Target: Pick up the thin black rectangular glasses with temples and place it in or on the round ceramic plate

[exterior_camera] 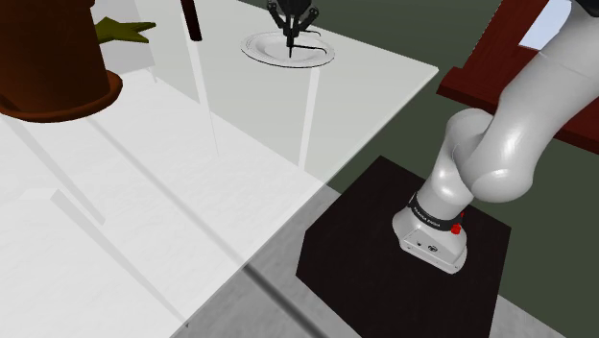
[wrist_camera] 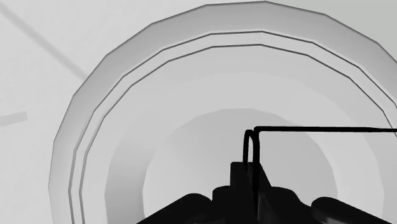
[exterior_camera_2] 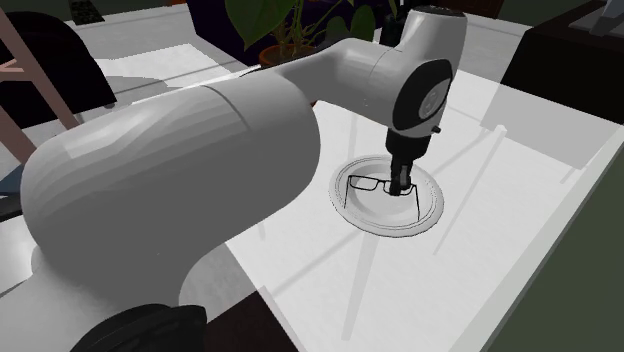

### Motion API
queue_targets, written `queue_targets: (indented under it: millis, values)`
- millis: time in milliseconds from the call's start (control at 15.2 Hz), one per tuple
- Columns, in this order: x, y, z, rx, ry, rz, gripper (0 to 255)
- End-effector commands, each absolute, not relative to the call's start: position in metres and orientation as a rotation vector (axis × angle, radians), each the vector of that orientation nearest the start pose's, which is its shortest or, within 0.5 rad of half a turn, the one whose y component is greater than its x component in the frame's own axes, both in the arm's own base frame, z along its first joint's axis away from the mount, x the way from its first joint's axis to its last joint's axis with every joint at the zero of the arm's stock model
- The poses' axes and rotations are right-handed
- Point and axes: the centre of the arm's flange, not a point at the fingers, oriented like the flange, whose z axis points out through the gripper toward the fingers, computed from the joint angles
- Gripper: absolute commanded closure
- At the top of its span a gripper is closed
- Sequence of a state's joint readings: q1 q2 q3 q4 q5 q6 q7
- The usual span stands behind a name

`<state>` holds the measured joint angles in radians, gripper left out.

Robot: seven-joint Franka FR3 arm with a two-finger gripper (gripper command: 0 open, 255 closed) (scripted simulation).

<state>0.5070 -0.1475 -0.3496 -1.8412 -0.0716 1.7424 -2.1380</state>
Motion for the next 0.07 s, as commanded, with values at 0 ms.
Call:
queue_targets:
  millis: [0]
  values:
    - [0.5180, 0.0642, 0.5925, 1.254, 2.833, 0.007, 255]
